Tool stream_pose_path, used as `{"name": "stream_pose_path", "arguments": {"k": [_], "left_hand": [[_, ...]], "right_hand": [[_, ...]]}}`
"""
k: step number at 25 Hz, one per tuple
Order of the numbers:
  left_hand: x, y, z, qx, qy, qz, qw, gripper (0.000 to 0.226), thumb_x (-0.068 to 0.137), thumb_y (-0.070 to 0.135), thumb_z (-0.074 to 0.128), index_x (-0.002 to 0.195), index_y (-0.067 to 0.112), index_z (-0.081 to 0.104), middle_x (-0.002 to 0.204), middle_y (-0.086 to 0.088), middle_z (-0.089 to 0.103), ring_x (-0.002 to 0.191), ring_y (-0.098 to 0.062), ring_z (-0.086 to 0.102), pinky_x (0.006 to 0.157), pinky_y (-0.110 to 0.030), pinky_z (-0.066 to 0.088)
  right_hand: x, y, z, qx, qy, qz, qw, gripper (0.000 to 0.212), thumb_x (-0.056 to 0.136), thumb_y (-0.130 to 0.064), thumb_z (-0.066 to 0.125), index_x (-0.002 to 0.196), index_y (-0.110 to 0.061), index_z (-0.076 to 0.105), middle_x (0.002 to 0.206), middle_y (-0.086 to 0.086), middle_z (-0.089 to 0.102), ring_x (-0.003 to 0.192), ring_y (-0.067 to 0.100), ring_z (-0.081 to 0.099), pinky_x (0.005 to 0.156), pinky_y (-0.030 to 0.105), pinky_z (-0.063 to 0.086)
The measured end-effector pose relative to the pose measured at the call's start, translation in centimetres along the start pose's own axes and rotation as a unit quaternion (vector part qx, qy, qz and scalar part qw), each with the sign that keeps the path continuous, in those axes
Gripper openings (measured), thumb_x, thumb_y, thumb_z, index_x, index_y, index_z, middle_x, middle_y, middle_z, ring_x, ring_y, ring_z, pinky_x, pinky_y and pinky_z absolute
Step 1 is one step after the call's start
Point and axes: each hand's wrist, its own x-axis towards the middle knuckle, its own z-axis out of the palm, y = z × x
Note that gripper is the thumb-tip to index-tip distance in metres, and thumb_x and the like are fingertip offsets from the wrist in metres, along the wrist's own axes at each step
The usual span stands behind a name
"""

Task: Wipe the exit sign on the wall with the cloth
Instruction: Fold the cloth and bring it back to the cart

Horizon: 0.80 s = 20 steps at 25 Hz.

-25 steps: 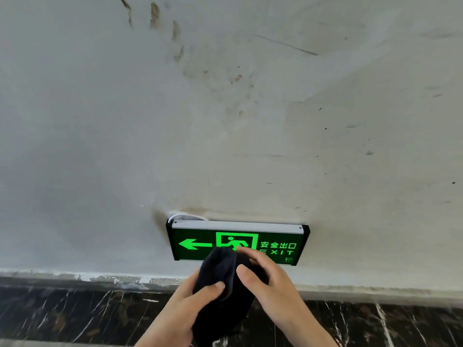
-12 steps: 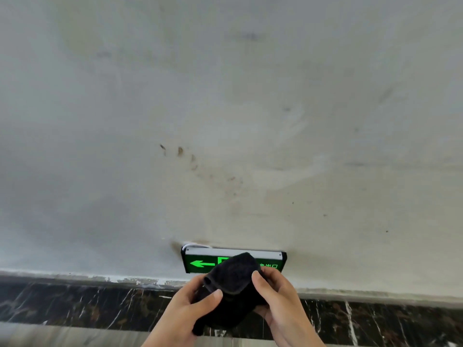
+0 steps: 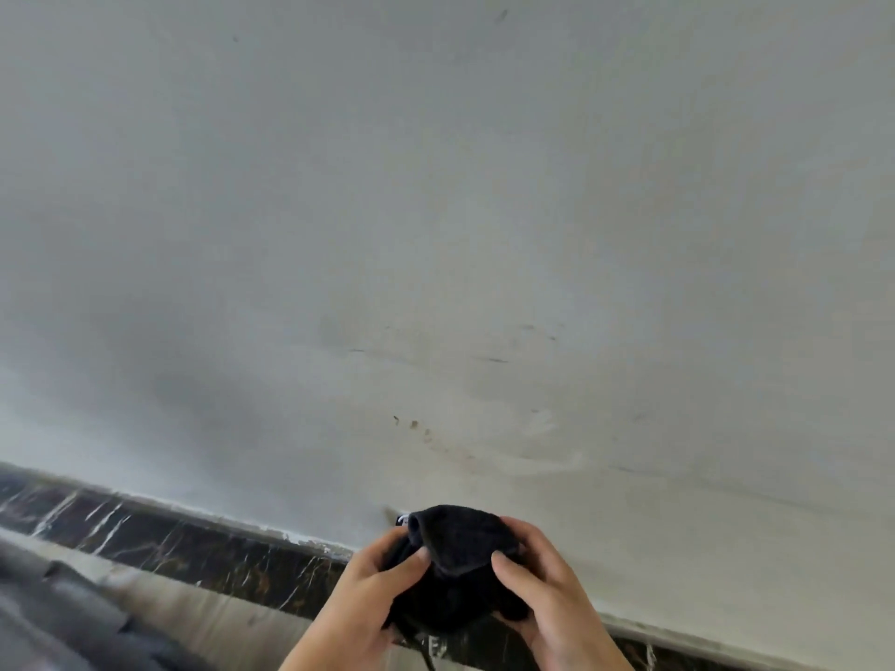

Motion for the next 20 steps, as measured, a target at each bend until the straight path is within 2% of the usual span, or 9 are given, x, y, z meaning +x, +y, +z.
{"name": "stream_pose_path", "arguments": {"k": [3,5,7,9,11,13,15,17,20], "left_hand": [[-2.6,1.7,2.5,0.009,-0.002,0.001,1.0,0.036,0.081,0.006,0.066,0.117,0.001,0.066,0.114,-0.025,0.069,0.103,-0.041,0.068,0.075,-0.042,0.058],[-3.7,2.3,3.4,0.016,-0.021,0.015,1.0,0.037,0.083,0.001,0.069,0.12,0.004,0.065,0.118,-0.021,0.068,0.103,-0.036,0.069,0.071,-0.035,0.058],[-4.4,2.7,3.6,0.003,-0.048,0.026,0.999,0.048,0.08,-0.009,0.072,0.125,0.002,0.061,0.123,-0.023,0.066,0.107,-0.037,0.067,0.072,-0.032,0.058],[-5.1,2.7,3.4,0.016,-0.038,0.05,0.998,0.051,0.078,-0.015,0.069,0.125,0.0,0.06,0.122,-0.024,0.066,0.111,-0.038,0.065,0.077,-0.034,0.059],[-6.1,2.8,2.8,0.041,0.002,0.079,0.996,0.045,0.082,-0.019,0.062,0.122,0.001,0.062,0.117,-0.023,0.069,0.107,-0.036,0.067,0.077,-0.032,0.059],[-7.4,3.3,1.8,0.053,0.044,0.104,0.992,0.04,0.085,-0.018,0.06,0.119,0.002,0.064,0.114,-0.021,0.07,0.105,-0.035,0.068,0.08,-0.035,0.057],[-8.8,4.0,0.3,0.053,0.084,0.119,0.988,0.036,0.086,-0.017,0.061,0.117,0.0,0.065,0.113,-0.022,0.07,0.104,-0.036,0.068,0.082,-0.039,0.057],[-10.5,5.1,-1.8,0.032,0.14,0.137,0.98,0.033,0.086,-0.016,0.062,0.115,-0.002,0.065,0.109,-0.023,0.071,0.101,-0.037,0.069,0.083,-0.041,0.056],[-13.8,6.7,-5.6,-0.014,0.221,0.172,0.96,0.028,0.086,-0.017,0.06,0.108,-0.001,0.067,0.103,-0.022,0.073,0.092,-0.033,0.072,0.076,-0.038,0.059]], "right_hand": [[-2.9,-2.8,0.2,0.005,0.012,-0.033,0.999,0.02,0.086,0.004,0.06,0.102,-0.006,0.062,0.102,0.014,0.068,0.08,0.025,0.071,0.07,0.04,0.056],[-4.1,-3.6,-0.2,-0.009,0.008,-0.048,0.999,0.018,0.086,0.002,0.06,0.104,-0.002,0.057,0.1,0.011,0.069,0.073,0.02,0.071,0.061,0.034,0.055],[-4.5,-3.9,-0.4,-0.028,0.005,-0.05,0.998,0.021,0.085,0.001,0.063,0.104,0.0,0.055,0.101,0.015,0.069,0.075,0.024,0.069,0.064,0.037,0.055],[-4.7,-4.0,-0.1,-0.079,-0.011,-0.071,0.994,0.037,0.077,-0.004,0.073,0.109,-0.01,0.055,0.109,0.014,0.068,0.086,0.028,0.069,0.073,0.044,0.055],[-4.7,-3.5,0.6,-0.175,-0.06,-0.091,0.979,0.065,0.064,-0.013,0.081,0.119,-0.034,0.053,0.111,-0.001,0.068,0.097,0.022,0.069,0.078,0.038,0.056],[-4.2,-3.0,2.5,-0.26,-0.103,-0.107,0.954,0.077,0.057,-0.019,0.083,0.12,-0.05,0.05,0.111,-0.009,0.067,0.1,0.014,0.067,0.086,0.035,0.054],[-3.6,-2.3,4.9,-0.277,-0.099,-0.13,0.947,0.06,0.058,-0.021,0.083,0.108,-0.046,0.06,0.108,-0.002,0.069,0.094,0.017,0.068,0.088,0.04,0.054],[-2.9,-1.6,8.0,-0.241,-0.087,-0.128,0.958,0.034,0.066,-0.016,0.081,0.093,-0.033,0.068,0.095,0.002,0.072,0.09,0.021,0.069,0.089,0.044,0.054],[-1.7,-0.2,13.1,-0.193,-0.112,-0.084,0.971,0.015,0.079,-0.009,0.073,0.084,-0.024,0.07,0.094,0.012,0.071,0.097,0.031,0.067,0.093,0.055,0.05]]}}
